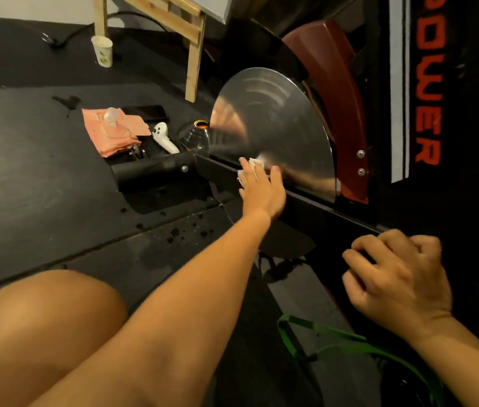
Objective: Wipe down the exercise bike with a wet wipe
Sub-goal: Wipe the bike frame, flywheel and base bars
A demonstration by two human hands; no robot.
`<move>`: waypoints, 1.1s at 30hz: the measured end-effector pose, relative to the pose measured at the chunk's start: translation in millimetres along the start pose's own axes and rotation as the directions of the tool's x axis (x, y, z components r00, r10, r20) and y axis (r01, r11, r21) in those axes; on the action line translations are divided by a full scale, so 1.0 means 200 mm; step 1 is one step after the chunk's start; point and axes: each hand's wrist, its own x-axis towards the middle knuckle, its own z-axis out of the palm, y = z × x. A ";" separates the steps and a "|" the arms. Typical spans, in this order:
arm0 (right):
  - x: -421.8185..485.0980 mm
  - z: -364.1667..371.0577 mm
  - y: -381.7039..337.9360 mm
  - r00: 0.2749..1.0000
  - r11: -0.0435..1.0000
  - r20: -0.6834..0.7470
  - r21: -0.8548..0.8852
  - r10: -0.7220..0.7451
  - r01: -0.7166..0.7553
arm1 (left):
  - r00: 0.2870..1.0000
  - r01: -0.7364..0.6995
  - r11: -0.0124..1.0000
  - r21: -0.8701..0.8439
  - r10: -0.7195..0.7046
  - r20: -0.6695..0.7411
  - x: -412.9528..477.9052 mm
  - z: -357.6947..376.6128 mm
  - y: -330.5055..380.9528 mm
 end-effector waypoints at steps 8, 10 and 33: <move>0.15 0.00 -0.02 0.994 0.991 0.103 0.130 -0.043 0.030 | 0.989 0.145 0.989 -0.006 -0.145 0.035 0.27 -0.26 -0.06; 0.24 0.01 -0.05 0.988 0.992 0.144 0.125 -0.047 0.029 | 0.989 0.138 0.988 0.061 -0.141 0.034 0.27 -0.25 -0.10; 0.19 0.30 0.01 0.915 0.972 0.362 0.207 -0.177 0.106 | 0.915 0.104 0.987 -0.124 -0.144 -0.376 0.49 -0.34 -0.42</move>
